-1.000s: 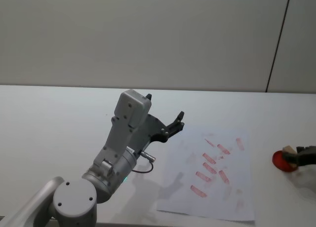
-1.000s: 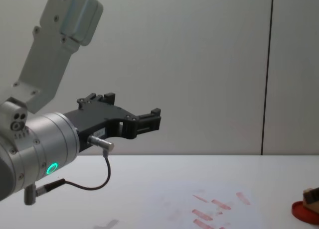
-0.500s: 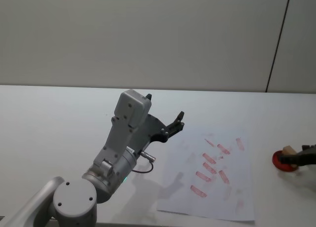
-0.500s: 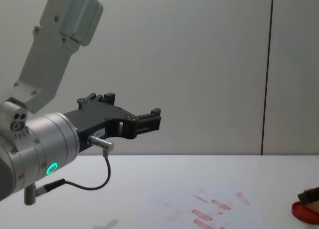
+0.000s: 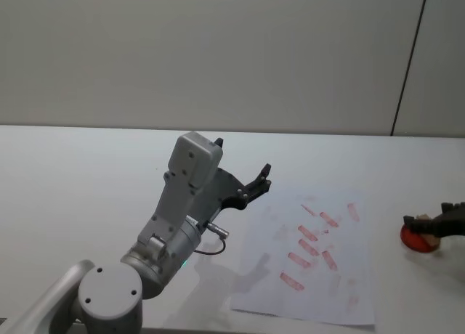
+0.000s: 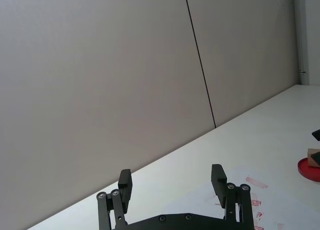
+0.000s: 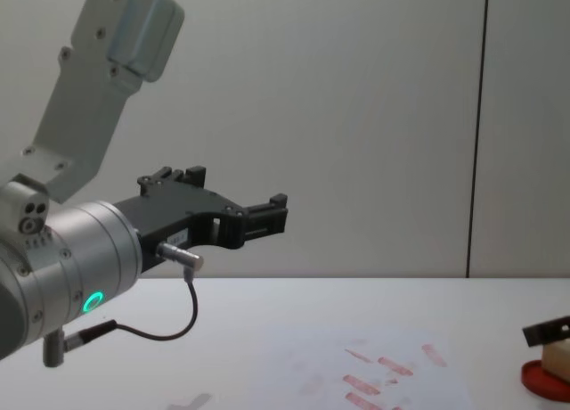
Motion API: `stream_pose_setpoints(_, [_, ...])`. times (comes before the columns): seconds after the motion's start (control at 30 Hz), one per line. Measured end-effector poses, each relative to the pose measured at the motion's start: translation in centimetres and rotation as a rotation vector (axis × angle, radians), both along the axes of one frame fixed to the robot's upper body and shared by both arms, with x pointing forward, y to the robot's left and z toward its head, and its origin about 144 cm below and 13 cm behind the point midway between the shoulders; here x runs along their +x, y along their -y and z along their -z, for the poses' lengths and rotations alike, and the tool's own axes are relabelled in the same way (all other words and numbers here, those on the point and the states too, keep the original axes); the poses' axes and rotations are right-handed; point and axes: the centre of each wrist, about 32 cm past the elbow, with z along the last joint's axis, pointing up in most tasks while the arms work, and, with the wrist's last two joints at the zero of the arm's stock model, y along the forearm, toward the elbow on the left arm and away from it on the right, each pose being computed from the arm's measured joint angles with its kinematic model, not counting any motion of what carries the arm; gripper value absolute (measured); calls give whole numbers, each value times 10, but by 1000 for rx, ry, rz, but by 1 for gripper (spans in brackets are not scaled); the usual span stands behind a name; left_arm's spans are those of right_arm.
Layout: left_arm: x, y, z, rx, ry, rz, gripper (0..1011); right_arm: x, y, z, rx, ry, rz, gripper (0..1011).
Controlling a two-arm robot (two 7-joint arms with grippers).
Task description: Use the one hand to pick up the stamp and affix it onto the A4 paper.
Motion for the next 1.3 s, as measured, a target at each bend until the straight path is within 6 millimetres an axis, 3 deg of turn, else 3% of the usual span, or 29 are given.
stream_pose_setpoints(1.3, [0,0,0,0,0,0,1002,-40,-27,-6,126,498,-117,1001])
